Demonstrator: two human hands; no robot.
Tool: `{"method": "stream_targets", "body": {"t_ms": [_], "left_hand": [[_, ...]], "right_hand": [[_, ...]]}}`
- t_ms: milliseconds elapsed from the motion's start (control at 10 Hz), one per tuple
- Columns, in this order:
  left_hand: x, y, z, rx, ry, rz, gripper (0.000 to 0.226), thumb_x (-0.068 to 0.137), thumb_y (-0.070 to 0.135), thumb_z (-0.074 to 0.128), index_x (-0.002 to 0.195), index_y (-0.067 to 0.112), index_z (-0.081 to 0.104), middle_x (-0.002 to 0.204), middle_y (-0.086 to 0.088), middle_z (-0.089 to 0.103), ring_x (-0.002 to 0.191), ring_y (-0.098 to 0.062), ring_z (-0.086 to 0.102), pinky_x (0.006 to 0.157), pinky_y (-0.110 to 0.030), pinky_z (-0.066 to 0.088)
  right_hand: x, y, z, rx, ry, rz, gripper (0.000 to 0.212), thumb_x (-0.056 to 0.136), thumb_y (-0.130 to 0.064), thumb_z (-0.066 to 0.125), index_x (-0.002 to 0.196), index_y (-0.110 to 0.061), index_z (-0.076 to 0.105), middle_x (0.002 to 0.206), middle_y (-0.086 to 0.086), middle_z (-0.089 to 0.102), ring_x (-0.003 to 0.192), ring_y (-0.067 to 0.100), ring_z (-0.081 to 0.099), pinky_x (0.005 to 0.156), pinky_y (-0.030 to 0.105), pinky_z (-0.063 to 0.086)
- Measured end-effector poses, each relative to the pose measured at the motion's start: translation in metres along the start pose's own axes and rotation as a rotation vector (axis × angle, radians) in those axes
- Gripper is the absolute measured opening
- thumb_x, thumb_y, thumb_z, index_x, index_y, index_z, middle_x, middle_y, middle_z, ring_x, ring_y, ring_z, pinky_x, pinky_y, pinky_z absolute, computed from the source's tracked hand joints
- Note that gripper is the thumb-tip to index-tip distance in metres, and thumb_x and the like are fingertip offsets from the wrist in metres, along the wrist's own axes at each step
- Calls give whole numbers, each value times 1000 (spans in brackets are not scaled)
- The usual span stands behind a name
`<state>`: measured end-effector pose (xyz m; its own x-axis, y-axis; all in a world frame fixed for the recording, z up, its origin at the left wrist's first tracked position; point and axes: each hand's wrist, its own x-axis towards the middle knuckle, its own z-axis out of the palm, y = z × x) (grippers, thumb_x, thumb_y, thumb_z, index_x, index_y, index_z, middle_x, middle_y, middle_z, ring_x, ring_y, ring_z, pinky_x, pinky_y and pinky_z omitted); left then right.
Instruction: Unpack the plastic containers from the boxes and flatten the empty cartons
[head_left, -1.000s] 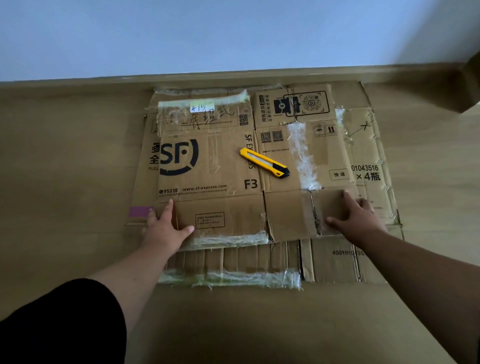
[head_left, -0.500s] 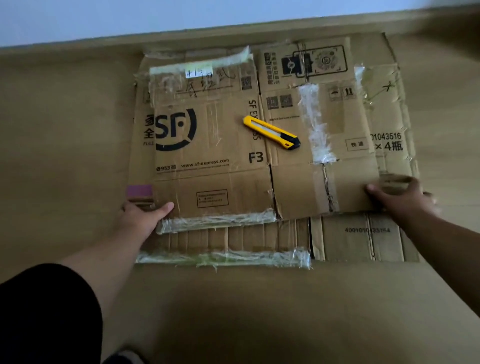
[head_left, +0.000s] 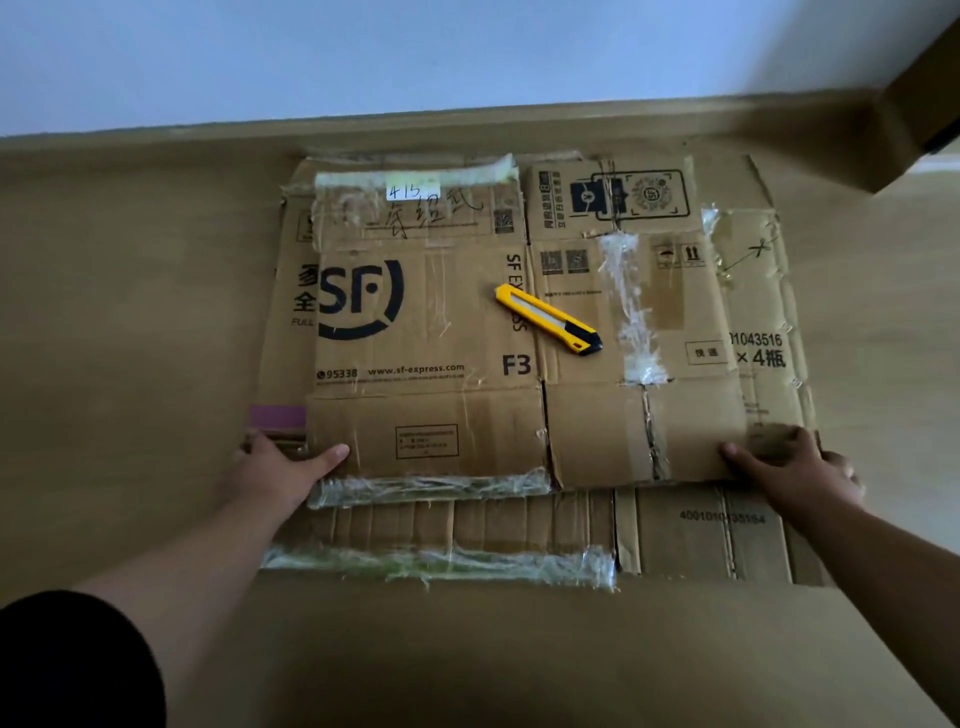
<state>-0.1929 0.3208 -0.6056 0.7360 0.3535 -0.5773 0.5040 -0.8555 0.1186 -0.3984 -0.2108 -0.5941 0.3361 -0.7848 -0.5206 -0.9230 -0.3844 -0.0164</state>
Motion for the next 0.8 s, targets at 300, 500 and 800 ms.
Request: {"method": "stream_targets", "body": {"t_ms": [300,500,800], "left_hand": [[-60,52,24,121,49,101,117,73,75,63,156,22,-1,150,-23,23,130,-49,38,101,-57,41],[-82,83,28,514,-12,577,64,104,37,28,154,37,-12,160,11,-20,150,-28,-13,119,-60,8],[-88,119,-9,608,-203,594,72,101,52,32,158,18,2,165,2,-4,152,-24,1,122,-47,15]], "right_hand": [[-9,12,-11,-152,124,-219,75,100,-53,37,156,-35,-10,165,11,-13,152,32,-5,122,52,6],[-23,-23,6,-202,-66,-441,62,103,-43,27,158,-34,-3,165,-3,-15,152,20,-12,123,50,6],[-16,-32,-40,-250,-158,-503,67,101,-57,26,158,-26,8,166,1,6,152,24,11,120,54,17]]}}
